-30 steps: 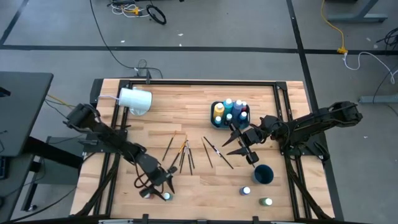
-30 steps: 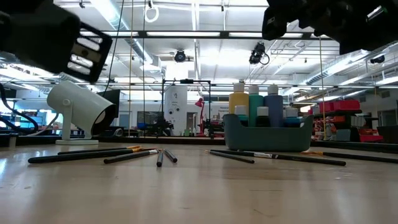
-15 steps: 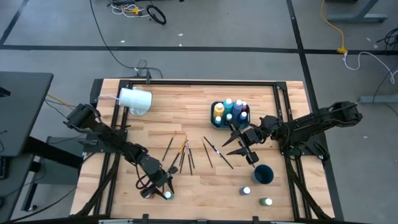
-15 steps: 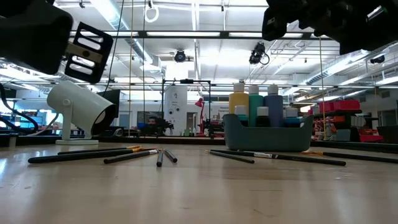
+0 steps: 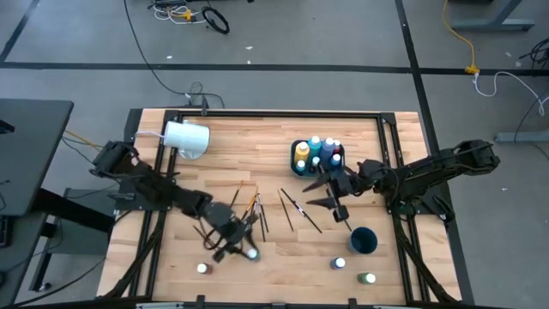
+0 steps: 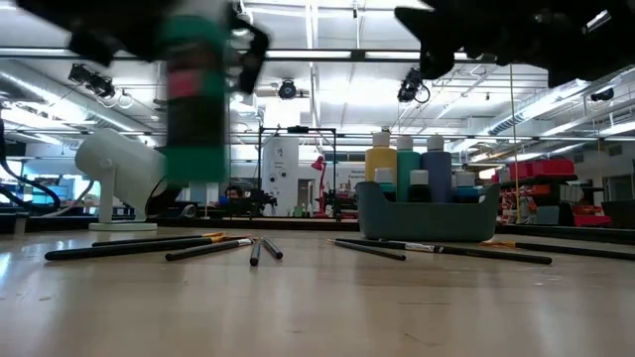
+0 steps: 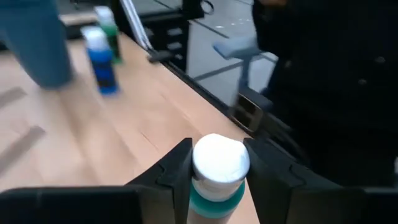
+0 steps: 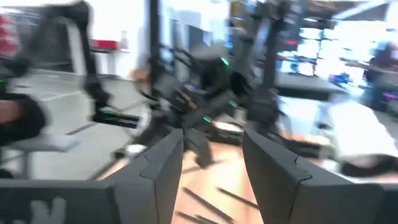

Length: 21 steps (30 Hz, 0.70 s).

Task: Pick & Place Paint Supplies
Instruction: Put the small light green paint bottle into the bin

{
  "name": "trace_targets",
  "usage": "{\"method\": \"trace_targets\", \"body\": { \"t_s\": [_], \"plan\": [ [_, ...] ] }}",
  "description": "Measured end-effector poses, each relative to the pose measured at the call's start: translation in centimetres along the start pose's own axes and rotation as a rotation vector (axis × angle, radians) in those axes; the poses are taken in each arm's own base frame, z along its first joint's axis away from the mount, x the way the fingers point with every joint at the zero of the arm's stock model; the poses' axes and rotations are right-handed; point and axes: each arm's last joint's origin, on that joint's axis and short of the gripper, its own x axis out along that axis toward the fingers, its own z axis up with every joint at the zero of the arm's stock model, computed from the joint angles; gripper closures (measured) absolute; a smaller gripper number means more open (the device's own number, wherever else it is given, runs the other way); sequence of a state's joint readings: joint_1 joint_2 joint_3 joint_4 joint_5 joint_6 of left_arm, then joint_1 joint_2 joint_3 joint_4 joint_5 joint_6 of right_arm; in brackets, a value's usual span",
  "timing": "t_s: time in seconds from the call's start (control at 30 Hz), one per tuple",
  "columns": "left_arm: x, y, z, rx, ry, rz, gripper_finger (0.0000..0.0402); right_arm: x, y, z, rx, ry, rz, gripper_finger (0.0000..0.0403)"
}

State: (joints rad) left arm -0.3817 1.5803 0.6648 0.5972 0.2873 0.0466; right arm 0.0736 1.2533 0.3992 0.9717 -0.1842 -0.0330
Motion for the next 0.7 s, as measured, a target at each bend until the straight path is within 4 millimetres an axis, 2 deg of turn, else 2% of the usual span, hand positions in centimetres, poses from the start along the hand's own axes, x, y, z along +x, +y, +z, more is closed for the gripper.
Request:
{"method": "trace_targets", "body": {
  "t_s": [0.17,0.33,0.5,0.57,0.7],
  "plan": [
    [-0.3,4.8,4.5,0.12,-0.025,0.102,0.0265,0.0,-0.5,0.0,-0.016,0.006,-0.129,0.0232],
    [-2.0,9.5,7.8,0.148,-0.103,0.264,0.0271,-0.3,-1.2,0.1,0.011,0.006,-0.202,0.0232],
    [-3.7,12.3,8.1,0.151,-0.143,0.408,0.0261,-1.6,-1.4,1.4,0.007,0.041,-0.166,0.0232],
    [-3.7,13.2,7.9,0.162,-0.181,0.438,0.0262,-2.5,-1.4,1.9,-0.006,0.086,-0.188,0.0232],
    [-2.9,15.4,5.9,0.142,-0.177,0.511,0.0271,-4.4,-1.3,2.8,-0.028,0.155,-0.291,0.0232]
  ]
}}
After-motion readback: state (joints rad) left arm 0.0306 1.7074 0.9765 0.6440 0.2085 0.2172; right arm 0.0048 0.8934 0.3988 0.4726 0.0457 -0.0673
